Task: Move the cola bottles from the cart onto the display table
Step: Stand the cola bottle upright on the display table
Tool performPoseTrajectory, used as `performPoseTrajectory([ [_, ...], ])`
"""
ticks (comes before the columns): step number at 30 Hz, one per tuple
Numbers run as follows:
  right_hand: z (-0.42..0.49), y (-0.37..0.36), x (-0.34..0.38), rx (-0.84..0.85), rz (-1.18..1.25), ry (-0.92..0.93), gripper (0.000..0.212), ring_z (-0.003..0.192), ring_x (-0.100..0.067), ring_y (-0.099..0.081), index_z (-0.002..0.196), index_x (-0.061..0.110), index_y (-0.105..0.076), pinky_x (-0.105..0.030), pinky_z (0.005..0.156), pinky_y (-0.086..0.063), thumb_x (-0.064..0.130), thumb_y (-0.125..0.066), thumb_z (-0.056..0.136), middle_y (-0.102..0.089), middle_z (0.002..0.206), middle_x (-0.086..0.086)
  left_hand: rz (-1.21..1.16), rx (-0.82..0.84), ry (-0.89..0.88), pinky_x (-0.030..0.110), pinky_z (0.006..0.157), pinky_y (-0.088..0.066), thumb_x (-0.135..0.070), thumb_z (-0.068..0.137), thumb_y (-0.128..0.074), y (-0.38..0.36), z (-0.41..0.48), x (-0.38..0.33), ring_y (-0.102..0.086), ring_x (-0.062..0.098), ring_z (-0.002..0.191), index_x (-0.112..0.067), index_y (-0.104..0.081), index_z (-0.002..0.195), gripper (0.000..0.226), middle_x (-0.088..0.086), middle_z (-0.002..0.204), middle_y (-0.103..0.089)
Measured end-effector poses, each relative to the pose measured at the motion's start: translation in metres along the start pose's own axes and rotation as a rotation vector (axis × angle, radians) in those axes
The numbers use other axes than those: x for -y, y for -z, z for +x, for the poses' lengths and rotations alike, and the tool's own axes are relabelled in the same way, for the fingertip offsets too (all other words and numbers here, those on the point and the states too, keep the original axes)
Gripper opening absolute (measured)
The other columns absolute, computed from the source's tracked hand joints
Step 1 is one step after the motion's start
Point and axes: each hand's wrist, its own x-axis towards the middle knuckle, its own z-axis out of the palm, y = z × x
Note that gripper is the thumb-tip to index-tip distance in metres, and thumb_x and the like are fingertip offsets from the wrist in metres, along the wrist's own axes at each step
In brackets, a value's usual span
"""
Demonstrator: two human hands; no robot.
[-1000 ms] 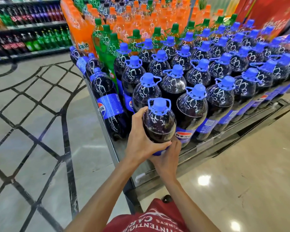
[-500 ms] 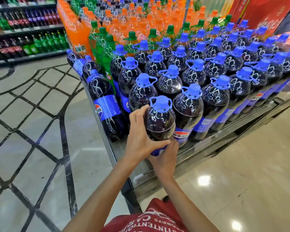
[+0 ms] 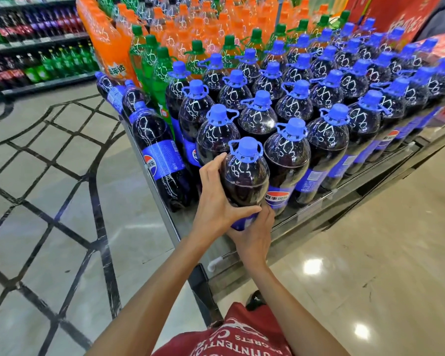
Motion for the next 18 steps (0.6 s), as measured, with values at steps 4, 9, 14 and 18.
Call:
performPoseTrajectory([
  [4,-0.001,0.008,0.001,0.042,0.006,0.004,0.113,0.139,-0.018,-0.037,0.150,0.016,-0.034,-0.033,0.102,-0.046,0.048,-0.092,0.059,-0.039,0.148,0.000,0.007,0.048,-0.004,0.024,0.120,-0.028,-0.031,0.055,-0.100,0.004,0.000,0.001,-0.030,0.012,0.143,-0.013,-0.025,0.153,0.124,-0.002,0.144,-0.027],
  [9,0.001,0.024,0.001,0.108,0.000,0.066,0.111,0.134,-0.019,-0.044,0.149,0.014,-0.037,-0.035,0.101,-0.049,0.065,-0.084,0.061,-0.045,0.143,0.000,0.050,0.086,-0.046,0.031,0.119,-0.031,-0.024,0.060,-0.097,0.020,-0.003,-0.001,-0.034,0.013,0.142,-0.012,-0.030,0.153,0.115,0.000,0.143,-0.034],
  [14,0.005,0.043,0.000,0.184,-0.059,0.137,0.093,0.130,-0.016,-0.045,0.146,0.019,-0.041,-0.030,0.095,-0.047,0.049,-0.088,0.071,-0.049,0.140,0.001,0.091,-0.016,-0.084,0.038,0.106,-0.047,-0.016,0.071,-0.090,0.027,-0.020,-0.008,-0.047,0.014,0.127,-0.011,-0.044,0.139,0.082,-0.004,0.133,-0.040],
  [18,0.007,0.066,-0.006,0.269,-0.235,0.178,0.071,0.128,-0.018,-0.047,0.144,0.022,-0.045,-0.038,0.090,-0.052,0.047,-0.075,0.085,-0.048,0.139,0.001,0.276,-0.064,-0.175,0.025,0.098,-0.046,-0.012,0.081,-0.081,0.027,-0.035,-0.019,-0.049,0.016,0.121,-0.010,-0.054,0.133,0.059,0.006,0.130,-0.048],
])
